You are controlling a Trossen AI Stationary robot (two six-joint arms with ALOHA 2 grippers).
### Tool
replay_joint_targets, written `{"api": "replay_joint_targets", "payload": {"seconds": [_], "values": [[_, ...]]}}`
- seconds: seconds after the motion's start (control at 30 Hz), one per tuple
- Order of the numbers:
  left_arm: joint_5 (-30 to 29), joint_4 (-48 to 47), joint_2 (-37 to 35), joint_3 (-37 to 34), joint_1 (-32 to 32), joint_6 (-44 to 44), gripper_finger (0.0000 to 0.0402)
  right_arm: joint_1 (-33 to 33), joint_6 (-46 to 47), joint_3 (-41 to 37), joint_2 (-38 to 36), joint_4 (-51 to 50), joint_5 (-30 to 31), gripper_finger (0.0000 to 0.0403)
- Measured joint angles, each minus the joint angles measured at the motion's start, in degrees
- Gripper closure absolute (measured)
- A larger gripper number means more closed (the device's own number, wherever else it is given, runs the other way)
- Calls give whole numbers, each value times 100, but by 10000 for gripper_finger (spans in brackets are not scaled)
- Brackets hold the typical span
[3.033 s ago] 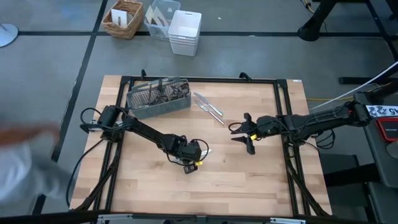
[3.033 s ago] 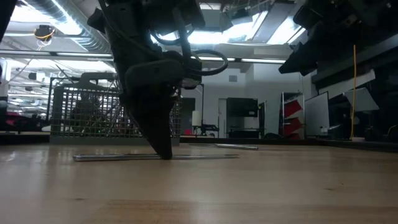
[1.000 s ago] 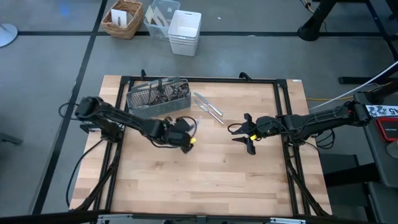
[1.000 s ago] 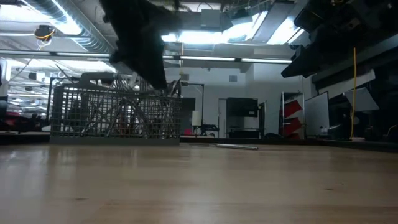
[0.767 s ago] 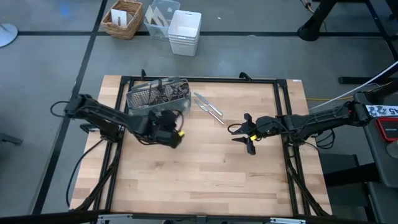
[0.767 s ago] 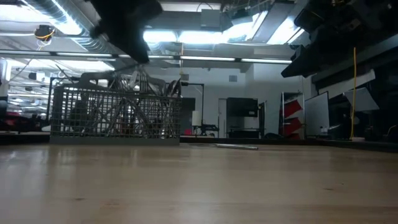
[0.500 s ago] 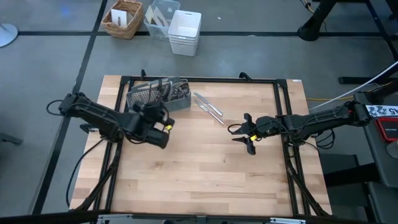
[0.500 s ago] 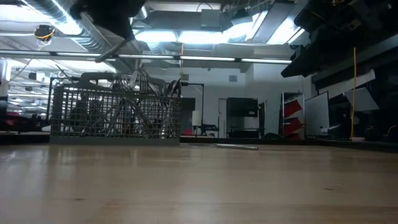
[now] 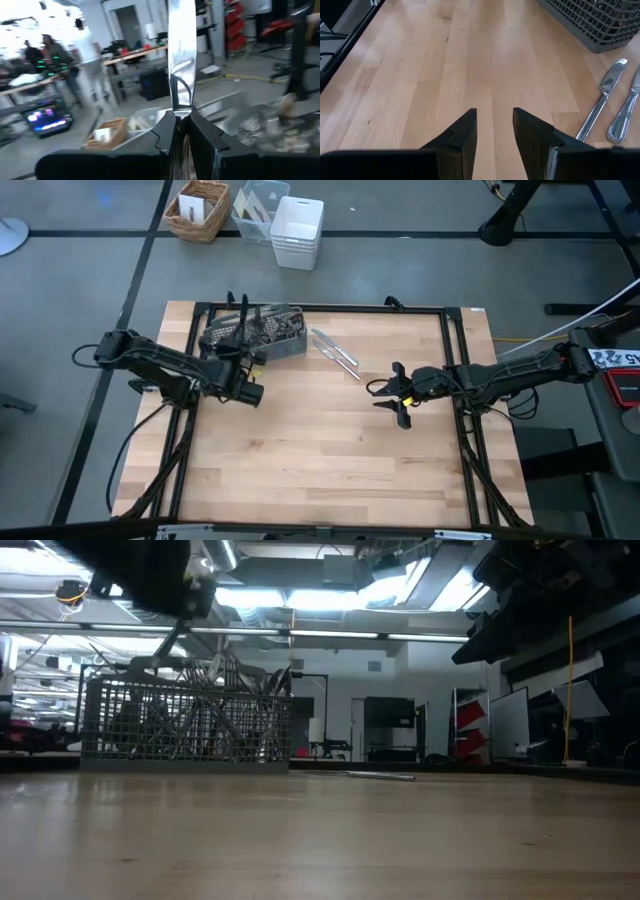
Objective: Sort silverware
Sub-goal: Put the silver table knife into the silverware rack
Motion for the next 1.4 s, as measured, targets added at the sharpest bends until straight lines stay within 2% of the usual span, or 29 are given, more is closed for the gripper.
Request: {"api": "replay_joint_targets", "payload": {"seconds": [0.3,0.47,0.63,0.8,1.17,1.27,1.4], "values": [[-89,107,-2,-1178,852,-1704,370,0,0,0,0,13,2,275],[9,614,0,-1575,1000,-2097,376,0,0,0,0,40,2,275],[-35,1146,0,-1729,971,-1921,377,0,0,0,0,56,2,274],[-29,1558,0,-1766,880,-1551,395,0,0,0,0,52,2,274],[28,1633,0,-1587,567,-1406,394,0,-9,0,0,52,9,274],[30,1639,2,-1368,390,-1154,398,0,-8,0,0,52,174,274],[27,1632,2,-1074,197,-374,401,-2,-11,0,0,50,693,274]]}}
